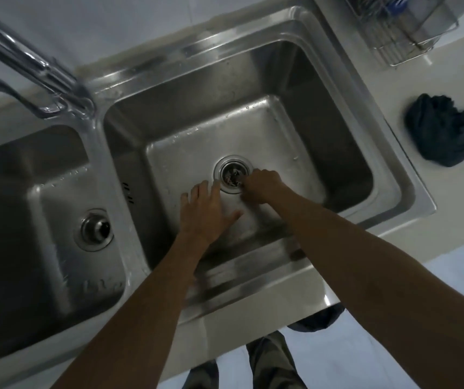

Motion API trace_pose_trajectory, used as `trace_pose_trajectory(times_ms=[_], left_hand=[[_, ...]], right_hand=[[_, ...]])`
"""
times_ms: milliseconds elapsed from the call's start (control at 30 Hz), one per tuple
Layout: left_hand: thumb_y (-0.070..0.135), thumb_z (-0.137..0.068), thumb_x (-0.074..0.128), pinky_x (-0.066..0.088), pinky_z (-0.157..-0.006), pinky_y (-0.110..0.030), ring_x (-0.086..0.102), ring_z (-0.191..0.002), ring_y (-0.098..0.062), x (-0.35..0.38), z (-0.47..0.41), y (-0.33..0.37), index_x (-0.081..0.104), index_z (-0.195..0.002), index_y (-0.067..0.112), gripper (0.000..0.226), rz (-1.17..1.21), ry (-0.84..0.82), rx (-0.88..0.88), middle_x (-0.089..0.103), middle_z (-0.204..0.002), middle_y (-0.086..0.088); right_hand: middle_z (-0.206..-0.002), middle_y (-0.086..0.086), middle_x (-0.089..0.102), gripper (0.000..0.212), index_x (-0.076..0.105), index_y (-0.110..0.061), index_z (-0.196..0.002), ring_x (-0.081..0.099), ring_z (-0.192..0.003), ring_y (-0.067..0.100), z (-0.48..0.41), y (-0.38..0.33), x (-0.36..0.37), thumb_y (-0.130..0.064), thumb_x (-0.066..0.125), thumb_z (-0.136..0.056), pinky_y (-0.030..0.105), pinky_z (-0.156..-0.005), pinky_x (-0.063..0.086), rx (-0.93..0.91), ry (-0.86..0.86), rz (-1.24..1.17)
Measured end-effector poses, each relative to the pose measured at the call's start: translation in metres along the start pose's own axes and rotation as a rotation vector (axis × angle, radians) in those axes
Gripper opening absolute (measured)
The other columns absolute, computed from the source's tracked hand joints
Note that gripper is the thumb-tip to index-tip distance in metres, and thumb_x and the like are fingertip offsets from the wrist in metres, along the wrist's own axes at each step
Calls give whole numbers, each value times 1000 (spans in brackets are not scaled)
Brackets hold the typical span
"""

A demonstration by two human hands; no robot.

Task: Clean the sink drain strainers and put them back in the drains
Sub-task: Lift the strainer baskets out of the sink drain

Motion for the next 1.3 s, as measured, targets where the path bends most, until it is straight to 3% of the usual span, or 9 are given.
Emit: trace_pose_trajectory(times_ms=[167, 233, 367, 500, 700, 867, 1033, 1133, 1300], left_hand=[[80, -86, 42, 26, -117, -51, 29, -145, -28, 9, -2, -9, 23, -156, 17, 96, -3, -41, -36, 30, -159, -9], [81, -86, 42, 26, -117, -51, 31, -145, -28, 11, -3, -8, 24, -156, 17, 96, 2, -41, -43, 31, -159, -9], [82, -86, 42, 24, -119, -52, 29, -147, -29, 12, -4, -2, 23, -156, 18, 97, 28, -41, -45, 28, -161, -11], [82, -86, 40, 22, -119, -52, 26, -148, -29, 8, -3, -5, 23, -156, 19, 96, 17, -33, -45, 26, -162, -11], [82, -86, 39, 21, -120, -55, 23, -150, -30, 6, 9, -15, 21, -158, 19, 97, 19, -46, -25, 24, -164, -11], [82, -85, 42, 25, -119, -55, 27, -148, -31, -5, 23, -22, 24, -156, 19, 97, 31, -17, 13, 27, -161, -13], [81, -84, 46, 26, -116, -53, 30, -146, -32, -10, 37, -27, 25, -155, 19, 96, 14, 19, 34, 30, -159, -13], [81, -84, 47, 26, -115, -54, 30, -146, -32, -12, 46, -30, 25, -156, 19, 97, 13, 29, 27, 30, -159, -14], [82, -84, 46, 29, -114, -51, 32, -144, -30, -16, 53, -33, 27, -155, 20, 96, 8, 52, 26, 32, -158, -12]], right_hand=[[-125, 10, 62, 52, 56, -30, -131, 62, -115, 30, -15, -1, 4, -55, 66, -86, 39, -89, 48, -22, 5, 24], [-128, 12, 58, 51, 57, -29, -131, 58, -117, 33, -15, -2, -3, -49, 70, -86, 41, -92, 48, -34, 40, 1], [-141, 17, 38, 30, 67, -16, -123, 38, -128, 38, -10, -11, -24, -24, 57, -96, 46, -94, 48, -51, 195, -7], [-156, 11, 27, 23, 74, -10, -106, 31, -135, 35, 1, -14, -42, -23, 64, -91, 49, -106, 40, -107, 320, -110], [-140, 10, 47, 30, 74, -15, -112, 44, -124, 31, 21, -18, -45, -35, 65, -93, 41, -100, 46, -188, 256, -70], [-151, 8, 34, 28, 77, -14, -105, 39, -127, 35, 49, -17, -40, -35, 71, -86, 44, -102, 46, -150, 265, -110], [-154, 12, 32, 34, 72, -11, -114, 53, -111, 36, 66, -29, -28, -31, 68, -86, 46, -96, 48, -119, 208, -82], [-155, 14, 32, 27, 71, -11, -108, 57, -107, 36, 71, -37, -21, -30, 64, -90, 43, -92, 45, -119, 149, -8], [-133, 21, 48, 30, 63, -8, -117, 54, -110, 39, 68, -46, -14, -27, 57, -95, 47, -93, 47, -110, 109, -2]])
Point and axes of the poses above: each hand's wrist, its own z-axis away from the middle knuckle, its own x-axis out of the palm, y = z × x, the point moved 10 cm from there along -z, towards the middle knuckle
